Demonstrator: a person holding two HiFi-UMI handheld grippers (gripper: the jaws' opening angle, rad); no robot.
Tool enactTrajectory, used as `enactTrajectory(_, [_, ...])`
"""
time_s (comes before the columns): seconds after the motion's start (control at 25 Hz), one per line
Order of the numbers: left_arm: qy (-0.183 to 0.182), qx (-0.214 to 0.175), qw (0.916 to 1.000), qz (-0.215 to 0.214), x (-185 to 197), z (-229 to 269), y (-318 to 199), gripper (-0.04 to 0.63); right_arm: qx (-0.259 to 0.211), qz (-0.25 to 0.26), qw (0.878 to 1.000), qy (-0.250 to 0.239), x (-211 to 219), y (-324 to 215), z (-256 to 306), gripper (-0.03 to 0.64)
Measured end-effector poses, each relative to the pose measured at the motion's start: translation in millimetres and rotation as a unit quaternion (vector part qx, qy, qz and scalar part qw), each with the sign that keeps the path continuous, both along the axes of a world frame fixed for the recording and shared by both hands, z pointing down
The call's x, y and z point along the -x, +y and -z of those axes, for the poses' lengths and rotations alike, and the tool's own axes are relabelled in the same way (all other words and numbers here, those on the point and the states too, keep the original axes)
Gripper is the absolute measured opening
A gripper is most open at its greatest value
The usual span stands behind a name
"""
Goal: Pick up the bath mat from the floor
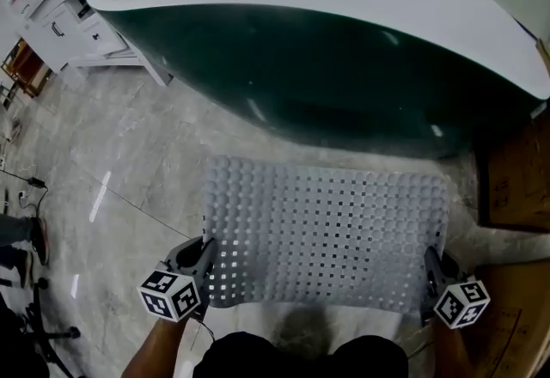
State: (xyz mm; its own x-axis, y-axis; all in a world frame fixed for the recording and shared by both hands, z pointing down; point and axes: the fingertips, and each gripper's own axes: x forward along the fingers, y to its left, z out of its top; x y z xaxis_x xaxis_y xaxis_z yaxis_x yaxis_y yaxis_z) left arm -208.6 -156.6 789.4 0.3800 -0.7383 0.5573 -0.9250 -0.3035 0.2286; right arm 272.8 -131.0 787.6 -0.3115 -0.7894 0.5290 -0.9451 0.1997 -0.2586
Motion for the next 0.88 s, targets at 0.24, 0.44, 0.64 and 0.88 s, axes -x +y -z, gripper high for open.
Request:
enactTrajectory(0.24, [-0.010,-0.010,0.9999,0.003,1.5,58.3,6.0,0.054,-0.002,-0.007,1.000,-0.007,2.9,-1.3,53.7,0.046])
enactTrajectory(0.44, [-0.008,-0.007,0.9999,0.007,0.5,111.5,11.7,0.054,-0.001,-0.007,1.000,-0.005,5.2,2.6,103.8,0.046])
enactTrajectory(0.64, [-0.007,-0.009,0.9999,0.010,0.2,166.6,18.7,0.054,-0.003,-0.010,1.000,-0.006,5.3,7.7,154.2,0.044])
enactTrajectory(0.88, [-0.010,-0.009,0.9998,0.013,6.1,240.1,30.6,0.054,0.000,-0.006,1.000,-0.004,13.9,14.5,232.5,0.044])
